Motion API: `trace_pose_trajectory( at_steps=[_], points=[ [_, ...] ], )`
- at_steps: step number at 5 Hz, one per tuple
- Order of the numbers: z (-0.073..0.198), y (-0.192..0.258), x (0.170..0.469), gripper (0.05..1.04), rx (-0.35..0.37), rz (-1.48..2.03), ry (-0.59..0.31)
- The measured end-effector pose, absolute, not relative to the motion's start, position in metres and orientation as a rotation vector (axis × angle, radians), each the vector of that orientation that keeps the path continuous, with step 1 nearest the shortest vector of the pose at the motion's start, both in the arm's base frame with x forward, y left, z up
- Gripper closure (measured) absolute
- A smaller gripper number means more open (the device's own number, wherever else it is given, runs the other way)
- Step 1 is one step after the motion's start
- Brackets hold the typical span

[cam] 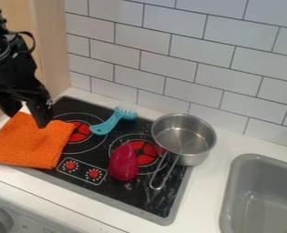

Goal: Takes the orange rag and puts it on top of the left burner

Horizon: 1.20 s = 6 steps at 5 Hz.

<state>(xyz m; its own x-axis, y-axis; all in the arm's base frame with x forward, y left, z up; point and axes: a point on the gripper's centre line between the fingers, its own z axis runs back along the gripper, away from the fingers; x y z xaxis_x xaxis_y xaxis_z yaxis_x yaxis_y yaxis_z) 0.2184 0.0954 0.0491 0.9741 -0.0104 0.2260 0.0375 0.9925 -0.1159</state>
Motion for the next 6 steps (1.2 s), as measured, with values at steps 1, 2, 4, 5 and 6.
trace_pose_trajectory(
  at_steps=[1,2,4,5,6],
  points=[
    [0.045,0.100,0.222,0.084,-0.113,-0.061,-0.214],
    [0.035,0.103,0.220,0.084,-0.108,-0.082,-0.176],
    [0.024,0.115,0.215,0.084,-0.045,-0.047,-0.117],
    [0.019,0.119,0.215,0.084,-0.014,-0.031,-0.103],
    [0.015,0.120,0.214,0.084,0.008,-0.015,-0.084]
  ],
)
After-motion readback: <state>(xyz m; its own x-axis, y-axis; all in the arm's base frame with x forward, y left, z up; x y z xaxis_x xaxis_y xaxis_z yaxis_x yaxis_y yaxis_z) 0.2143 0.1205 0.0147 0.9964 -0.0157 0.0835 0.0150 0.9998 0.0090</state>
